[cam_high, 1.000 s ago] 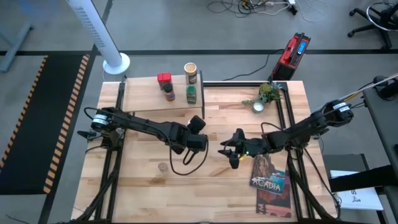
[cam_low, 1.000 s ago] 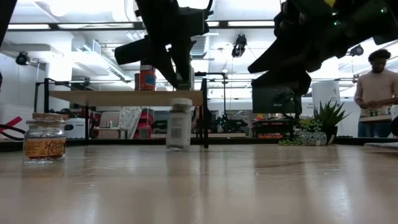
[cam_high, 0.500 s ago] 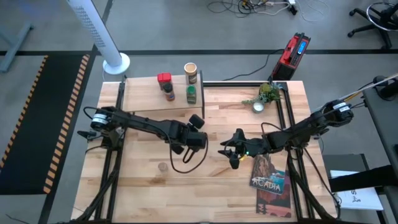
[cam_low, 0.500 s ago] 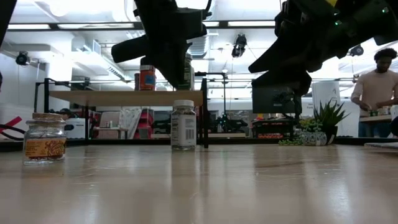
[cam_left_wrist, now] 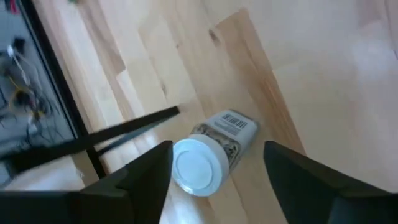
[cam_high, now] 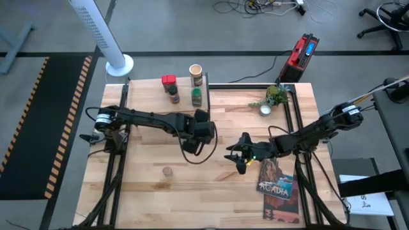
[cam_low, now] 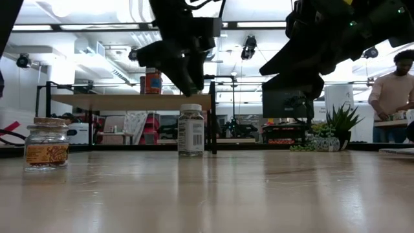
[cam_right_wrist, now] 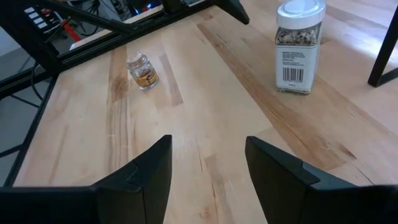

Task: Shelf spices
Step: Put the white seasoning bottle on the shelf

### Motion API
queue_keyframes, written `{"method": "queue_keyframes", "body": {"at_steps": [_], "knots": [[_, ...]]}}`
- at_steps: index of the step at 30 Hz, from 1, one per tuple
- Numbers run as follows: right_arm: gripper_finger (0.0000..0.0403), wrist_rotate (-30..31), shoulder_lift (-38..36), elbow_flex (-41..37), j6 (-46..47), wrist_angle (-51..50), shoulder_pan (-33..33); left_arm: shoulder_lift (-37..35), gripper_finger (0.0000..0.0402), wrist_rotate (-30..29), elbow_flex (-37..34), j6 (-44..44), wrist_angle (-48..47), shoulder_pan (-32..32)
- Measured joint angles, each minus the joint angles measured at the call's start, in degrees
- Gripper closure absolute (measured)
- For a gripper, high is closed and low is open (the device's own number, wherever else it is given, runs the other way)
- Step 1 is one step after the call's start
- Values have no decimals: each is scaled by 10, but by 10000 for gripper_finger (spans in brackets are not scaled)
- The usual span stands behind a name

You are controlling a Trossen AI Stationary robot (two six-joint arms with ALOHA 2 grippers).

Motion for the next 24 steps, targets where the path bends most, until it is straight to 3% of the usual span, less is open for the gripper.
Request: {"method": "queue_keyframes", "body": {"at_steps": [8, 24], "knots": [[222, 0, 0, 0, -4, 2, 0, 0, 132, 51, 0, -101, -2, 30], [222, -2, 0, 0, -5, 2, 0, 2, 140, 42, -2, -176, 3, 51]]}}
